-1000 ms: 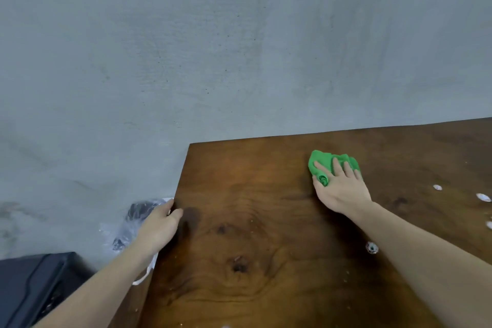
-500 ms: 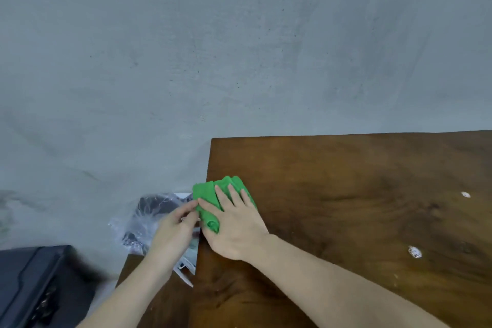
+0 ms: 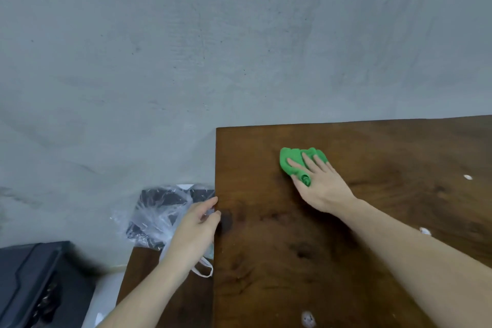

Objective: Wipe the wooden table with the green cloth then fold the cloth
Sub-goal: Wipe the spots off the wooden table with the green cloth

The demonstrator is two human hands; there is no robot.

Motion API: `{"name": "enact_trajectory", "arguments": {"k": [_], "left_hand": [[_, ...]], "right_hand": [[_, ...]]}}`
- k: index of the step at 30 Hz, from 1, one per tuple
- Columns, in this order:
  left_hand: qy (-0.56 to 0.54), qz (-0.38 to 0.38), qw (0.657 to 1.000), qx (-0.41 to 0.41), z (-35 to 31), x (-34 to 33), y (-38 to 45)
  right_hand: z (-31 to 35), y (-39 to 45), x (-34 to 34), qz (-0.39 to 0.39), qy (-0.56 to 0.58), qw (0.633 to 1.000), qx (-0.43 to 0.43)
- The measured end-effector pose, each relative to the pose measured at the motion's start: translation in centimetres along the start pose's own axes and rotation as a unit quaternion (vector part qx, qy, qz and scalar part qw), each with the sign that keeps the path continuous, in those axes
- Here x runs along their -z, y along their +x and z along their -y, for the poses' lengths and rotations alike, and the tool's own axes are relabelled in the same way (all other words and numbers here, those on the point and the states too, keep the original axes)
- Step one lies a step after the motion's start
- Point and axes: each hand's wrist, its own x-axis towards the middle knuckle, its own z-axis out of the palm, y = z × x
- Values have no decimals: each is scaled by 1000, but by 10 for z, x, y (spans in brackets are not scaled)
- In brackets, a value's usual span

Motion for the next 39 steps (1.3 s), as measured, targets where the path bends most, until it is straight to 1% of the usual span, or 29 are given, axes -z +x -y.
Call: {"name": "enact_trajectory", "arguments": {"k": [4,7,9,13,16,20,22,24,27,29,33,39], "left_hand": [[2,5,1000,2,-2,-2,-5],[-4,0,1000,14,0,-2,-11],[-10,-2,1000,17,1,-2,-17],[-41,13,999,9,5,-4,-32],[-42,13,999,20,15,1,-41],[-87,-8,996,28,27,10,-48],[-112,-8,993,45,27,12,-55],[-111,-14,992,55,30,13,-61],[-71,-36,996,49,28,12,-70],[-25,-29,999,27,21,4,-77],[44,-15,999,18,3,-15,-93],[59,-47,996,52,-6,-30,-114]], "right_hand": [[-54,-35,3,-16,11,995,-98],[-56,-61,-2,-19,3,991,-133],[-42,-73,-5,-19,-5,992,-128],[12,-78,-11,-19,-17,997,-71],[73,-79,-20,-12,-28,1000,7],[148,-85,-34,3,-26,994,111],[168,-91,-40,11,-18,988,152],[170,-93,-41,11,-5,983,183],[150,-93,-36,23,10,979,204],[125,-94,-31,23,6,981,192],[47,-99,-19,13,2,992,124],[-71,-128,-2,2,15,1000,11]]}}
